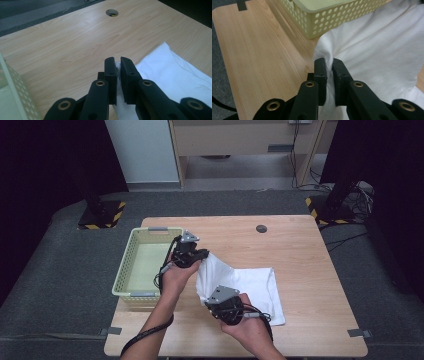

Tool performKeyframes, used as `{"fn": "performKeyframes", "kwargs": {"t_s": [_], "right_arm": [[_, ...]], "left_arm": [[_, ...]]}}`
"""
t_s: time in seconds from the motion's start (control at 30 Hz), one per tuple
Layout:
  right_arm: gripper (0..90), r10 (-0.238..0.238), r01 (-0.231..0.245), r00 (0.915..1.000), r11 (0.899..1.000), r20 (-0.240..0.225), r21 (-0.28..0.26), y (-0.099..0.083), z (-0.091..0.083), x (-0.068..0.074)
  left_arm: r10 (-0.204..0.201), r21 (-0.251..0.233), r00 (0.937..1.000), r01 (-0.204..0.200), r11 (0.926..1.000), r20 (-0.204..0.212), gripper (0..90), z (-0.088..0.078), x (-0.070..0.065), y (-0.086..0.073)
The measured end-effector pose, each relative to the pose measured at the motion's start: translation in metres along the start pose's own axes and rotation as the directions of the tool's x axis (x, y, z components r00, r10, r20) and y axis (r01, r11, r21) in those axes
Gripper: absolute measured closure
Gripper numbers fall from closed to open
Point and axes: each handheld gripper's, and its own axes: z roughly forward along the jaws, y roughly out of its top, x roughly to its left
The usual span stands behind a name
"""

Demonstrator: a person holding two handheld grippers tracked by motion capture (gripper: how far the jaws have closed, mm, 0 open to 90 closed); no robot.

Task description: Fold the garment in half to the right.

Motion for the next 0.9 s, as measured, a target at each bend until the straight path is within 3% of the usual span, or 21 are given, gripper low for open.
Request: {"fn": "performKeyframes", "kwargs": {"t_s": [0.67, 0.9], "right_arm": [[83.3, 0.010, -0.011, 0.9995, 1.000, -0.030, -0.016, 0.022, 0.011, 0.010], [83.0, 0.038, -0.039, 0.9982, 0.999, -0.047, -0.018, 0.022, 0.007, 0.006]], "left_arm": [[-0.035, -0.024, 0.9993, 0.035, 0.9991, -0.015, 84.6, -0.021, 0.017, -0.004], [-0.021, -0.021, 0.9997, 0.021, 0.9996, -0.011, 84.5, -0.017, 0.011, 0.001]]}}
